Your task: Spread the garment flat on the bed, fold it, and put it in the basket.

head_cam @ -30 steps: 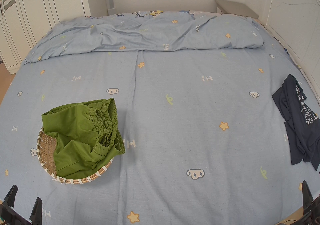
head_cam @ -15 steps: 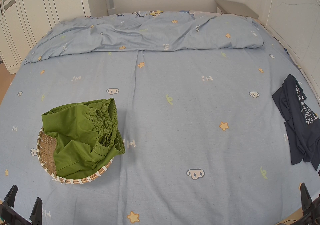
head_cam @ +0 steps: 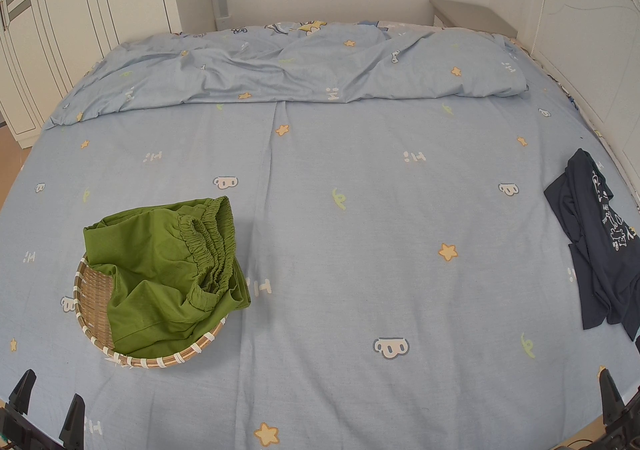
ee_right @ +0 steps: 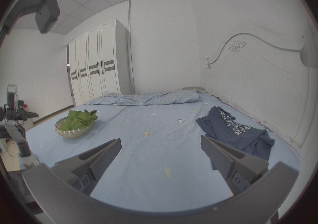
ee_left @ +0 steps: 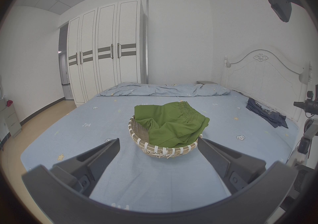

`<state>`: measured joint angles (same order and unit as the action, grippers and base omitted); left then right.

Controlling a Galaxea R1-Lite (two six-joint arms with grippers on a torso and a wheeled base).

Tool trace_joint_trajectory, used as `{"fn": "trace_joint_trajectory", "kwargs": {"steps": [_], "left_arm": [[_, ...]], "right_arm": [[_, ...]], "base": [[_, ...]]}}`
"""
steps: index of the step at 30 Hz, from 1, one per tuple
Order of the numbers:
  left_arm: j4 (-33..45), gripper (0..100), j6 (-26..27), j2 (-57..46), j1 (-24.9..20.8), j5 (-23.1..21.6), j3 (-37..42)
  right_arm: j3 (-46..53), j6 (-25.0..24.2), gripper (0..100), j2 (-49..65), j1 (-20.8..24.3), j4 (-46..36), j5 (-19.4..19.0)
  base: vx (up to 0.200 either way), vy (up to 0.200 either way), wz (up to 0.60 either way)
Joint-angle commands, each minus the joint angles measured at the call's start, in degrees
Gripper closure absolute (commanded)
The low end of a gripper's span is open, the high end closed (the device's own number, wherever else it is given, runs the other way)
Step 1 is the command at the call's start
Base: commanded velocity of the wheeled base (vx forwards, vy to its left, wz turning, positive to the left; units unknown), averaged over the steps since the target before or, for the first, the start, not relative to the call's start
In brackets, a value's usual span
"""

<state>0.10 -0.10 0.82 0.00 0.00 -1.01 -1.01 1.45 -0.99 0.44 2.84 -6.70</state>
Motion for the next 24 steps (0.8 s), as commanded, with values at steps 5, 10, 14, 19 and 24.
{"fn": "trace_joint_trajectory", "kwargs": {"steps": [5, 10, 14, 19, 24], "left_arm": [[0.0, 0, -0.1, -0.8, 0.0, 0.0, 0.9], [0.0, 0, -0.1, -0.8, 0.0, 0.0, 0.8], [0.0, 0, -0.1, -0.8, 0.0, 0.0, 0.9], [0.0, 0, -0.1, -0.8, 0.0, 0.0, 0.8], [0.0, 0, -0.1, -0.8, 0.0, 0.0, 0.9]], "right_arm": [[1.0, -12.3, 0, 1.0, -1.1, 0.9, 9.3], [0.8, -1.5, 0, 1.0, -0.7, -0.6, -0.4], [1.0, 4.0, 0, 1.0, -0.7, 1.1, -3.3], [1.0, 3.3, 0, 1.0, -0.6, 2.9, -2.6], [1.0, 0.1, 0, 1.0, -0.6, -2.5, 7.4]], "base": [[0.000, 0.000, 0.00], [0.000, 0.000, 0.00], [0.000, 0.000, 0.00], [0.000, 0.000, 0.00], [0.000, 0.000, 0.00]]}}
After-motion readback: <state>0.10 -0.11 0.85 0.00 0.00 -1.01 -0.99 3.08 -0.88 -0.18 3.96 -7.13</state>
